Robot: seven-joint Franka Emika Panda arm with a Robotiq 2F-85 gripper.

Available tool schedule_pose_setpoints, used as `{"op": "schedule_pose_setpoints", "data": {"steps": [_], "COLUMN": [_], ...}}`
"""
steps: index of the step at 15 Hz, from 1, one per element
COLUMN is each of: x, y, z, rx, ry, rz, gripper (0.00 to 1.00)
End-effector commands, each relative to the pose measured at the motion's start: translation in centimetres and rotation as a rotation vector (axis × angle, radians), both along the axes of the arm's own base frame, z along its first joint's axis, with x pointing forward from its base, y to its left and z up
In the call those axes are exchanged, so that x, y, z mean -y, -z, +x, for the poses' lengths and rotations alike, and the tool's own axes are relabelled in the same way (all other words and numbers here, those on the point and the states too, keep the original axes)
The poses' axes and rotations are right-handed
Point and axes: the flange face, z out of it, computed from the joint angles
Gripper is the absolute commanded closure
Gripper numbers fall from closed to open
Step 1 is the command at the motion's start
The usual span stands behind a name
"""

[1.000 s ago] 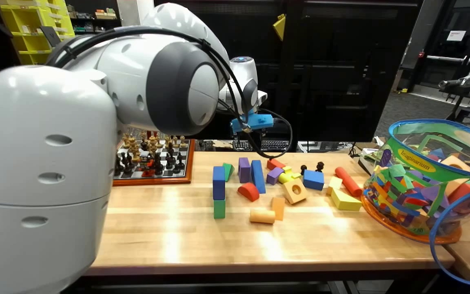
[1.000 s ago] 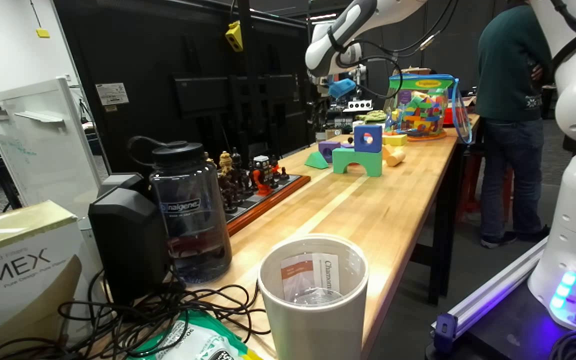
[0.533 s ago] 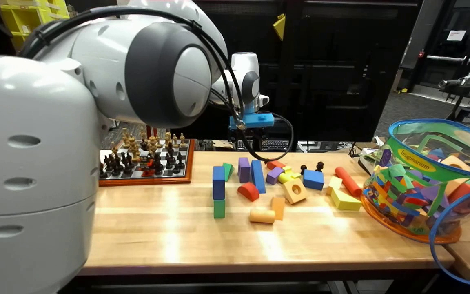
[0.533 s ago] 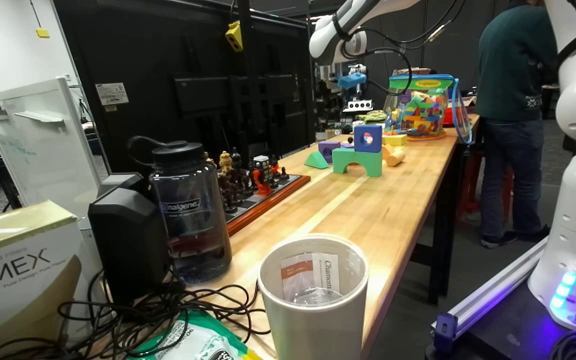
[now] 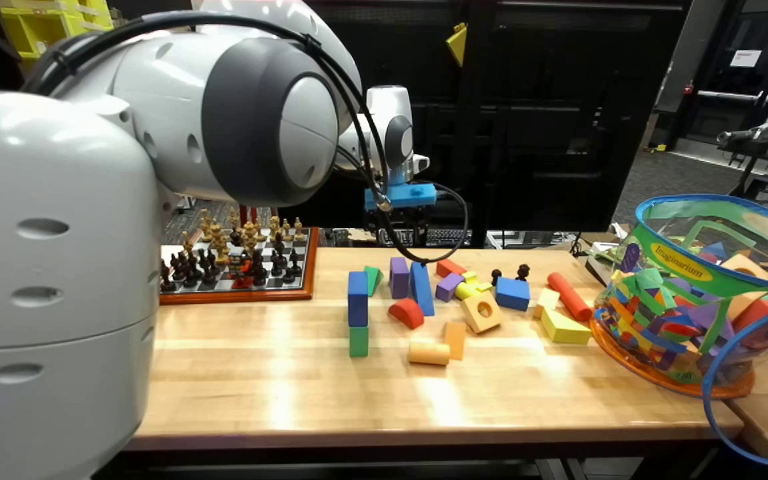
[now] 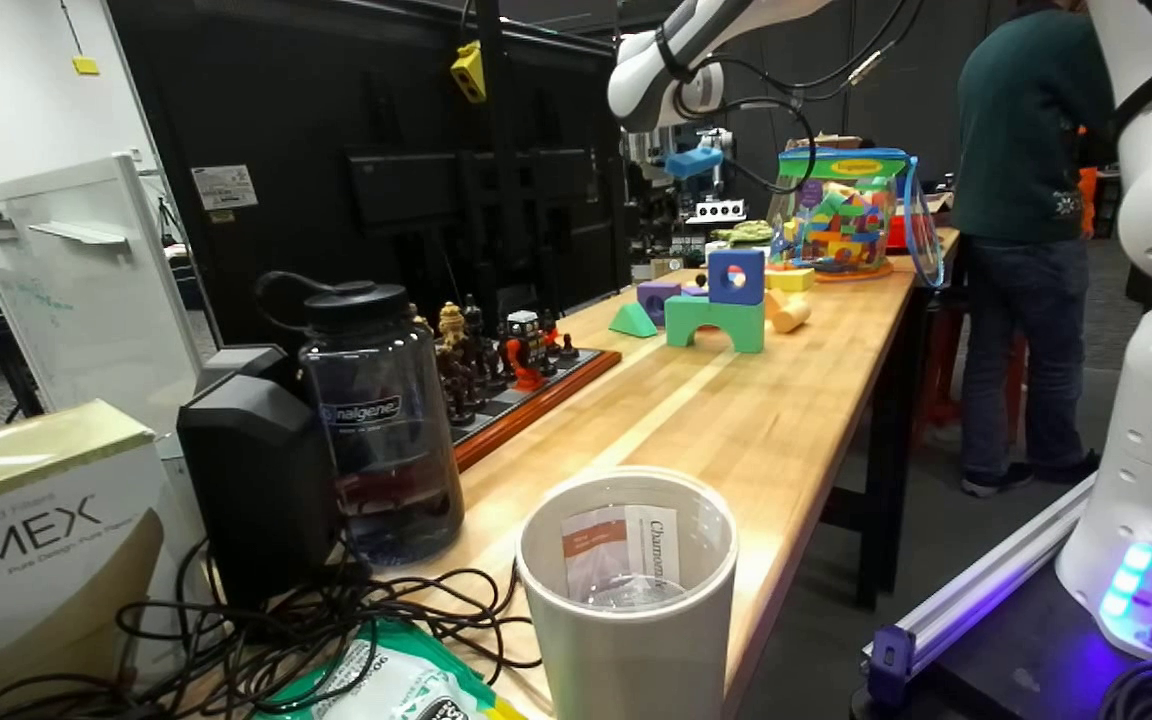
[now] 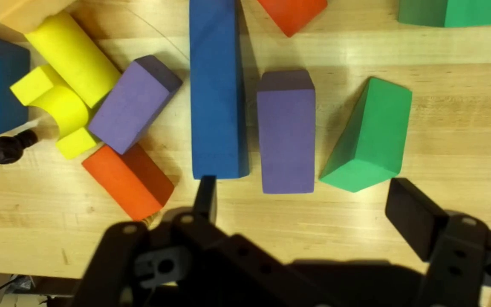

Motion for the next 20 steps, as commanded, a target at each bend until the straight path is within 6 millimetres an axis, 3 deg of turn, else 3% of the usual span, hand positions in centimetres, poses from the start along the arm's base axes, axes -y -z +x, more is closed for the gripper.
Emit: {"op": "schedule_pose_setpoints", "data": {"steps": [1,8,20], "x": [0.2,1.2,0.9], "y": [0.3,2.1,4.2], "z": [0.2,0.7,1.7], "rx": [-0.003,-0.008,-0.036], "ry": [0.020,0.048,0.056], "rz": [-0.007,-0.019,-0.008], "gripper": [0.00,0.00,0.00]}}
